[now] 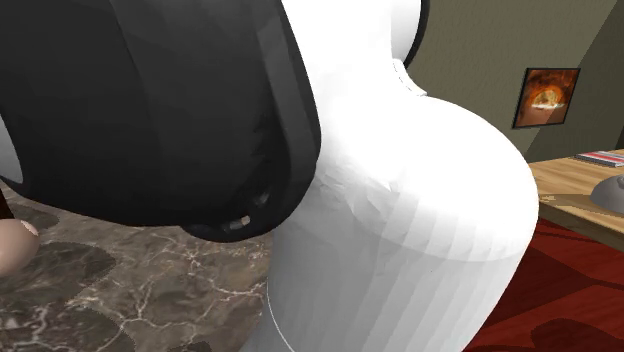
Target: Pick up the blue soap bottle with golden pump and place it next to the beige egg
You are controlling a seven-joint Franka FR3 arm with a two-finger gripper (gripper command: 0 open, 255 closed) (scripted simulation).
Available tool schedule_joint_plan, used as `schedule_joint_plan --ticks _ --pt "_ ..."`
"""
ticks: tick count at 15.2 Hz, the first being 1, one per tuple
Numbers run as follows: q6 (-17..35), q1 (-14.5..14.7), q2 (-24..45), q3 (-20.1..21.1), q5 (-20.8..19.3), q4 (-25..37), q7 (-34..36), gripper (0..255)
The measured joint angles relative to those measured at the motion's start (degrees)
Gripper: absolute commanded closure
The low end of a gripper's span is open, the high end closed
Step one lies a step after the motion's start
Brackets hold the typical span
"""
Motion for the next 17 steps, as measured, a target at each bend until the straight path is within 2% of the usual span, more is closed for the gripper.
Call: schedule_joint_plan --ticks 17 --pt "13.04 1.0 -4.21 -0.35 1.61 -16.99 0.51 255"
